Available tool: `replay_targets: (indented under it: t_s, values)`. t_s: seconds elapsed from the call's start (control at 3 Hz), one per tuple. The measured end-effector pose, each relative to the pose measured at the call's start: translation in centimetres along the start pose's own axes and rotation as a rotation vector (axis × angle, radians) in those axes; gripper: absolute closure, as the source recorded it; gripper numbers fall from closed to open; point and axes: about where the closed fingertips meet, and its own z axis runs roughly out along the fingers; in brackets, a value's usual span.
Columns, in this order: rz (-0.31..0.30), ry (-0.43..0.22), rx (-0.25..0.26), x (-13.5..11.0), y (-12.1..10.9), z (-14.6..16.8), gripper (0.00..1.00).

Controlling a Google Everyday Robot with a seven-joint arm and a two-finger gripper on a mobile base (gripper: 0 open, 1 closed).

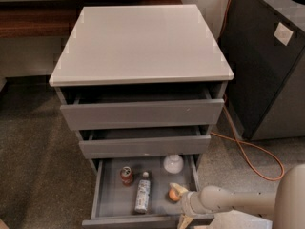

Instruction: Pick orange from bottom drawer and place on counter

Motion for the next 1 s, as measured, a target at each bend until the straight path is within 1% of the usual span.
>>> replay_targets:
  t_s: [0.33,0.67,1.0]
  values:
    - [0.023,-0.006,-0.014,0.3,-2.8,-0.8,0.00]
    - [0.090,-0.033,-0.070,2.0,-5.9,0.1,0.00]
    - [0.133,-0.045,-0.092,3.6,-8.0,0.8,0.00]
